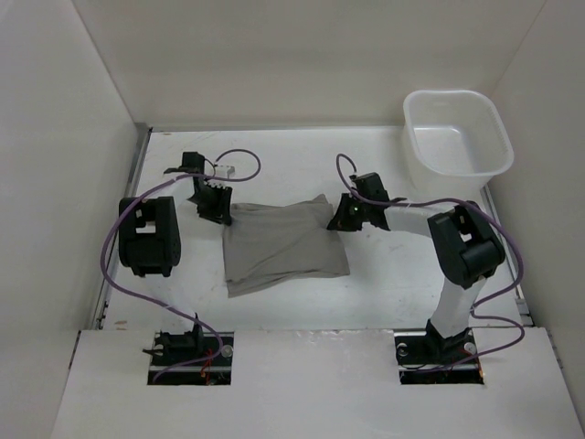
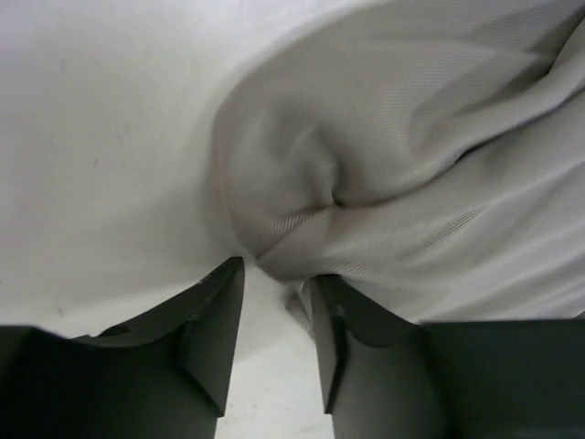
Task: Fold and stack the trousers
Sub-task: Fold the trousers
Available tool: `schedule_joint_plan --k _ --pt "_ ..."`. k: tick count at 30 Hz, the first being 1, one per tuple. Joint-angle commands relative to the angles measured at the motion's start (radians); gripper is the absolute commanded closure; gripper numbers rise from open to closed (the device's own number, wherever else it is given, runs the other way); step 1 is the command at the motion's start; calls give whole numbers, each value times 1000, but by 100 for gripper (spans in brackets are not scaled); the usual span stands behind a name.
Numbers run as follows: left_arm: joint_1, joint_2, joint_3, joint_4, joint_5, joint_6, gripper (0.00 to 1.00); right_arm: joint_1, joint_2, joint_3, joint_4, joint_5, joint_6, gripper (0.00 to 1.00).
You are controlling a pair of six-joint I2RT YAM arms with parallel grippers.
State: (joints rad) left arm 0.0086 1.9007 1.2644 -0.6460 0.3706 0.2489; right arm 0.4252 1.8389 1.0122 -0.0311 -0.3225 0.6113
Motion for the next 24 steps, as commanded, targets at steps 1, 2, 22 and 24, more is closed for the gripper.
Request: schedule_joint_plan --k 1,2,22,24 --pt "-69 58 44 65 -10 -10 70 -33 -20 -49 97 5 57 91" --pt "-81 63 53 72 -10 -10 71 -39 -24 -58 100 8 61 92" --pt "-127 139 285 129 -91 -10 71 -144 -79 -87 108 91 79 97" --pt "-129 150 308 131 -88 -10 71 -145 -87 -95 112 82 73 85"
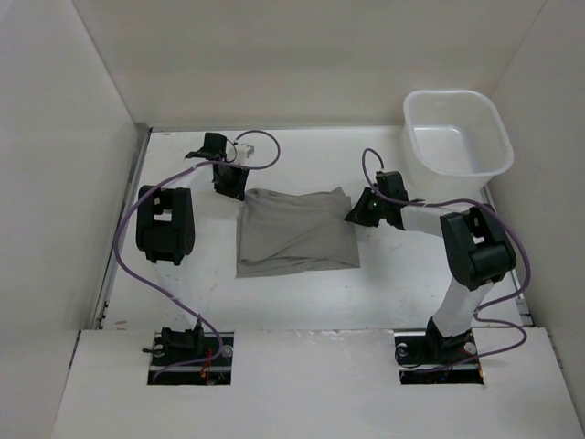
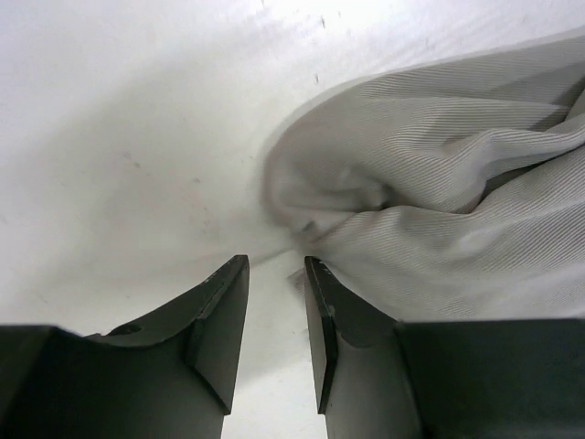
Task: Fold and stack the trousers
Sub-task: Fold the trousers
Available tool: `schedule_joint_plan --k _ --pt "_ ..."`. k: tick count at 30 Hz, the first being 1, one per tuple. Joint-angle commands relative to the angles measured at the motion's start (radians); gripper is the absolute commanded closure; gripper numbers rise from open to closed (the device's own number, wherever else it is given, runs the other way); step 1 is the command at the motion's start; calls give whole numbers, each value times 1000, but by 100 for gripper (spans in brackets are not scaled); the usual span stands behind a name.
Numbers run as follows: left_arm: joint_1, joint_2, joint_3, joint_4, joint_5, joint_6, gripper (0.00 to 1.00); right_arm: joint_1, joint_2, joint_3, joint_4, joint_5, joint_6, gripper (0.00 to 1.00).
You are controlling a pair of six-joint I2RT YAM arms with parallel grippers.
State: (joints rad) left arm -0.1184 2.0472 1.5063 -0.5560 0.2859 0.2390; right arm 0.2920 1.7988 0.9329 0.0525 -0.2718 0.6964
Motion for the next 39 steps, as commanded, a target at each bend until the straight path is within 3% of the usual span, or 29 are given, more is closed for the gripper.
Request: schedule_joint_plan --k 1,2,4,10,12,13,14,22,27,31,39 --pt "-2 8 78 36 -2 -1 71 -11 -49 -17 29 23 -17 70" --pt "-2 8 89 28 -1 -3 71 -9 -49 -17 29 5 -23 55" --pt "0 -5 88 24 4 -7 69 -7 -50 -16 30 -36 -35 44" --pt "39 -100 55 15 4 0 61 -7 -153 -57 30 -43 -57 34" --pt "55 -134 55 2 -1 2 60 -21 -215 -74 18 -38 -70 27" --pt "61 -153 55 -7 -4 3 59 -27 -249 -80 3 -37 -83 5" --pt "69 -171 51 -18 -4 2 59 -35 -280 -82 -20 -33 -96 0" --pt "167 -340 -47 -94 -16 -15 58 -46 -401 41 -438 68 -296 0" --pt "275 -487 -162 -104 -31 -38 56 -55 -469 99 -629 316 -331 0" --pt "355 -607 -271 -84 -33 -24 53 -79 -515 132 -681 454 -333 0" --pt "417 -699 -322 -84 -33 -27 52 -165 -532 132 -675 447 -299 0"
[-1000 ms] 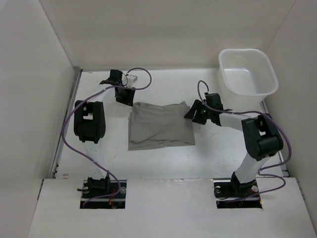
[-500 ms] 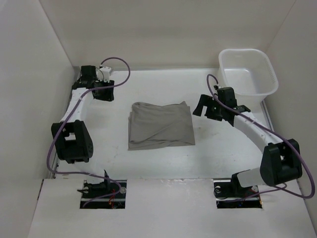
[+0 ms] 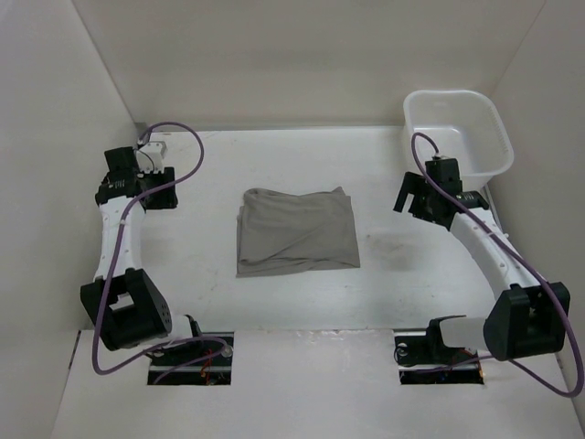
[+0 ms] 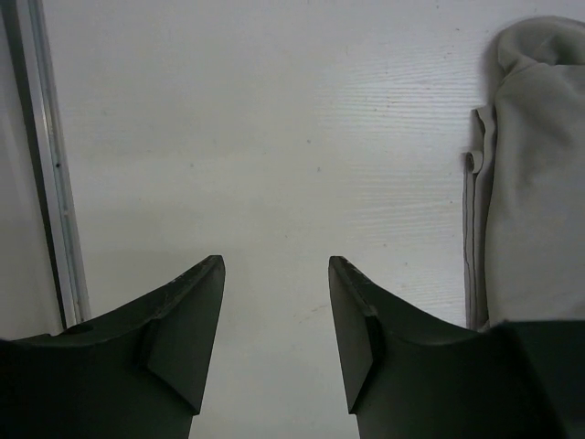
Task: Fold and stack the trousers
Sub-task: Fold the trousers
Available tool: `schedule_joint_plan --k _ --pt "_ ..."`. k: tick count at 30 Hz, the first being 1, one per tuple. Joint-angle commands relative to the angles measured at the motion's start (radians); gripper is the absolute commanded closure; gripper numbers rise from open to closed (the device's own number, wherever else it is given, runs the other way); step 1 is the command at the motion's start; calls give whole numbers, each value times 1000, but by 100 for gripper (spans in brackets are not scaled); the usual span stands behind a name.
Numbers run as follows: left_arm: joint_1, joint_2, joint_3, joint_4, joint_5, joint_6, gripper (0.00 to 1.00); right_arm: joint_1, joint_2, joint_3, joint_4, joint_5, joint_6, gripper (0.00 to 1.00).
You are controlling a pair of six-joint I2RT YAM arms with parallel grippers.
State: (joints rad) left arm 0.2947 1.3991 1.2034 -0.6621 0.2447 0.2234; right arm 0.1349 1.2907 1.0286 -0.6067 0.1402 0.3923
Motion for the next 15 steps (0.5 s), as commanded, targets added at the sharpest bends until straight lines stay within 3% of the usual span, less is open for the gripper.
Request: schedule_joint_plan --k 1,15 --pt "4 -55 -21 22 8 -10 52 -11 -27 36 -16 35 5 0" --pt "5 -60 -22 22 8 -16 51 -68 -85 -1 -8 32 -4 0"
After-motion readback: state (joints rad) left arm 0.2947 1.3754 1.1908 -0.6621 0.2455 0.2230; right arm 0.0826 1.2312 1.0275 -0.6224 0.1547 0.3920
